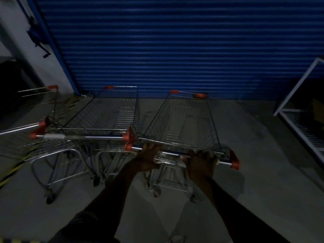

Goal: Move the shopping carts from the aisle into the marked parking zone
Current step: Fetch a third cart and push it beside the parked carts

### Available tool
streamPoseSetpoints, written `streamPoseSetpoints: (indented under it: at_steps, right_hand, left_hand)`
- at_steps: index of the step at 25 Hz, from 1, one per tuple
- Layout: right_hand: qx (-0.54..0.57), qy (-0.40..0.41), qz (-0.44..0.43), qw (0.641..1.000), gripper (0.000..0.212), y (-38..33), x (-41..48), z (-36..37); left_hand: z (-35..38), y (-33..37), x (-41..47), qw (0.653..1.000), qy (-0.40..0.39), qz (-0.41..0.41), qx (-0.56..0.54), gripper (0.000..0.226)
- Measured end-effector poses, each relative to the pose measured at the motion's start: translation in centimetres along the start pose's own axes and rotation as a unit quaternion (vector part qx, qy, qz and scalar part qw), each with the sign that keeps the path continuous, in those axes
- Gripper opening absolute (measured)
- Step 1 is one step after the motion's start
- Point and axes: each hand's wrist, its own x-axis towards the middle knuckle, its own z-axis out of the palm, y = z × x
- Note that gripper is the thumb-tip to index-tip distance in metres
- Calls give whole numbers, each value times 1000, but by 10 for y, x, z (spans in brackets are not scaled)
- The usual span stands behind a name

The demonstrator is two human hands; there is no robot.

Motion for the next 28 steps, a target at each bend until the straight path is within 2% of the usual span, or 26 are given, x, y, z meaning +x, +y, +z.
streamPoseSetpoints:
  at_steps: [3,6,10,13,15,18,22,28]
  right_hand:
    - [-16,5,1,1000,70,-12,5,-4]
    - [-13,7,-6,1000,53,-23,7,-4]
    - [11,-30,-60,998,86,-25,-5,0]
    - [-6,-77,-86,993,92,-29,-1,-3]
    - [25,-85,-95,991,94,-29,3,-1]
    - [41,-77,-106,991,83,-23,6,-1]
    - [104,-66,-86,989,61,-7,-5,-8]
    - [198,-23,-3,980,46,19,-44,-19]
  left_hand:
    - [-6,-18,7,999,17,27,-7,90]
    - [-11,-36,23,999,-3,47,-9,94]
    - [-22,-57,50,998,4,69,-8,91]
    - [-32,-69,77,997,19,71,15,92]
    - [-36,-74,94,998,13,59,30,95]
    - [-38,-74,111,996,9,54,69,101]
    - [-32,-60,112,996,50,5,74,111]
    - [-9,-24,48,994,99,-30,-46,105]
